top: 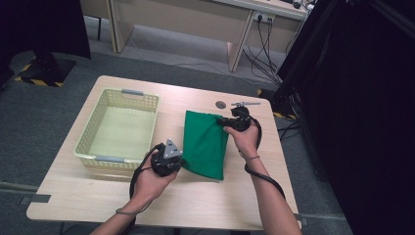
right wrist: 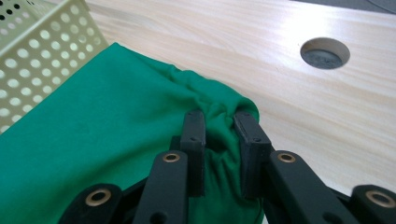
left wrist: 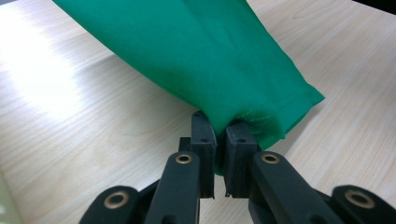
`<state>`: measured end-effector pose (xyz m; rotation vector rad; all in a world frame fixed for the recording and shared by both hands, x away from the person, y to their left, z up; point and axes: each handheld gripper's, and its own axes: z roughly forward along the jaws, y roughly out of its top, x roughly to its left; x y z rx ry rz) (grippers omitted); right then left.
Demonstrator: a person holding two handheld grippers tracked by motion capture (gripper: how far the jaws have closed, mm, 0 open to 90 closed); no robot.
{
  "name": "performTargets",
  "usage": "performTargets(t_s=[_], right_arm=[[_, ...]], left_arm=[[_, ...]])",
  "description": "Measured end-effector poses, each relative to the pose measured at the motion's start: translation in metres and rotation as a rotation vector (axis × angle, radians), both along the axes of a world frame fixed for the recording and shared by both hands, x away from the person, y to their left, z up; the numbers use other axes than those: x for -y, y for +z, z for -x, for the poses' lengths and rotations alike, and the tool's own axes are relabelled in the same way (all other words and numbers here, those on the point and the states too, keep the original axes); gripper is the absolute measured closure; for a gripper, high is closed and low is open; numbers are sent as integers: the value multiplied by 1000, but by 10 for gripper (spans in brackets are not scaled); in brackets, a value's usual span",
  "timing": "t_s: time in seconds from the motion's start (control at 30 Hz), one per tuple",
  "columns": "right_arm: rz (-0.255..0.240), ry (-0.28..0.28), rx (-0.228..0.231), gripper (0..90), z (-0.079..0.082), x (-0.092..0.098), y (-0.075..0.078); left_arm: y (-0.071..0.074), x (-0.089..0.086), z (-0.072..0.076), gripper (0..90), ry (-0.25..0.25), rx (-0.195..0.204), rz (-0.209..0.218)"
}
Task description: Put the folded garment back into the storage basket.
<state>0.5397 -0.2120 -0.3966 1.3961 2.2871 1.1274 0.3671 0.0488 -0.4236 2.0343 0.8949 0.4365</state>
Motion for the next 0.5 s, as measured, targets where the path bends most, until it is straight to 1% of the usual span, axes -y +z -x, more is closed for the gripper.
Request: performTargets(t_s=[0.2,0.23,0.5], right_arm=[[-4,10,9,761,-3,-9,8],[-4,15,16,761,-3,-10,9],[-10,33,27,761,-8,-27,20]], left_arm=[[6,-7,0,845,21,11,3],[7,-8,0,844,24,14,2],[14,-21,2,845,49,26,3]])
